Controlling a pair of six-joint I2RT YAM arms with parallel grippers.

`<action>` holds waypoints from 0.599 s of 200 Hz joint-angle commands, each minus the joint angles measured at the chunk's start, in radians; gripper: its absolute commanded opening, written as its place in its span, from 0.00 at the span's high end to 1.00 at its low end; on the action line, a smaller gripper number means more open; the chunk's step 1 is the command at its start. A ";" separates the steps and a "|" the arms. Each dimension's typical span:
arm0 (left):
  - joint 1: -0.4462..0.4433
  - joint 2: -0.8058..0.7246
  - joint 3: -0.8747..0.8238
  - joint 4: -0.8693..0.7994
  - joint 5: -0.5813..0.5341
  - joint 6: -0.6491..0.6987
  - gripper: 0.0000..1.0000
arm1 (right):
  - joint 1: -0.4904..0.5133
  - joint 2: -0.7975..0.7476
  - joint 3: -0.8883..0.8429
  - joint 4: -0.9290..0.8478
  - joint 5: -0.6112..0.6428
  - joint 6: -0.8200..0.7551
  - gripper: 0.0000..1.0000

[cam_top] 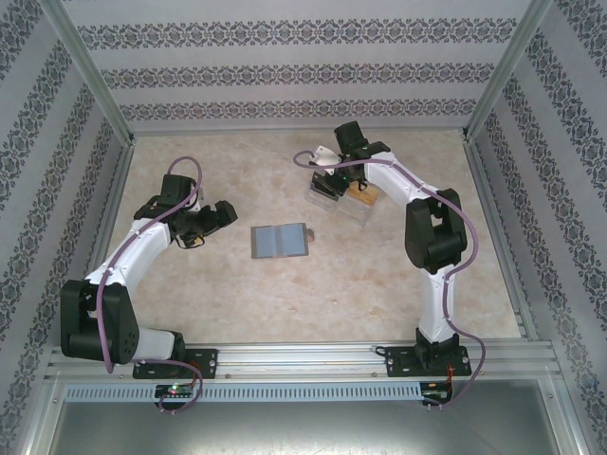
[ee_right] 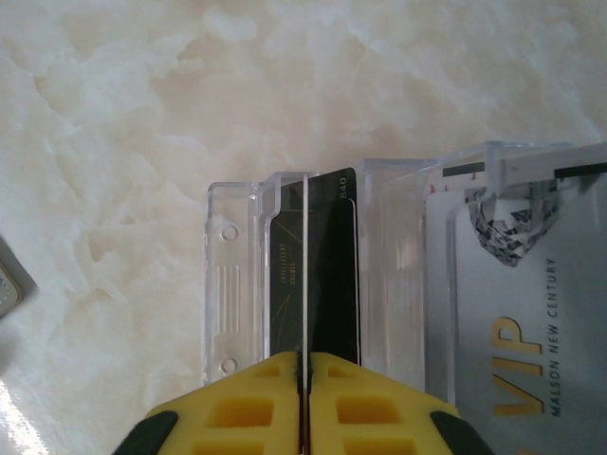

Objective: Take the credit cards out of the card holder

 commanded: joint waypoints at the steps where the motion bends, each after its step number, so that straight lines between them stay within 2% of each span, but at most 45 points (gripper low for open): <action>1: 0.011 0.008 0.026 -0.033 0.017 0.015 0.01 | 0.010 0.006 0.031 -0.017 0.011 -0.013 0.83; 51: 0.011 0.005 0.022 -0.031 0.023 0.018 0.01 | 0.017 -0.063 0.008 -0.002 0.017 0.056 0.74; 65: 0.011 0.003 0.016 -0.025 0.029 0.014 0.01 | 0.021 -0.095 -0.005 0.001 0.021 0.113 0.69; 75: 0.010 0.000 0.011 -0.019 0.035 0.011 0.01 | 0.029 -0.127 -0.026 0.018 0.038 0.173 0.64; 100: 0.010 0.000 -0.006 0.007 0.064 -0.006 0.00 | 0.084 -0.220 -0.122 0.110 0.173 0.384 0.49; 120: 0.009 0.006 -0.017 0.028 0.089 -0.022 0.00 | 0.138 -0.288 -0.200 0.153 0.217 0.570 0.46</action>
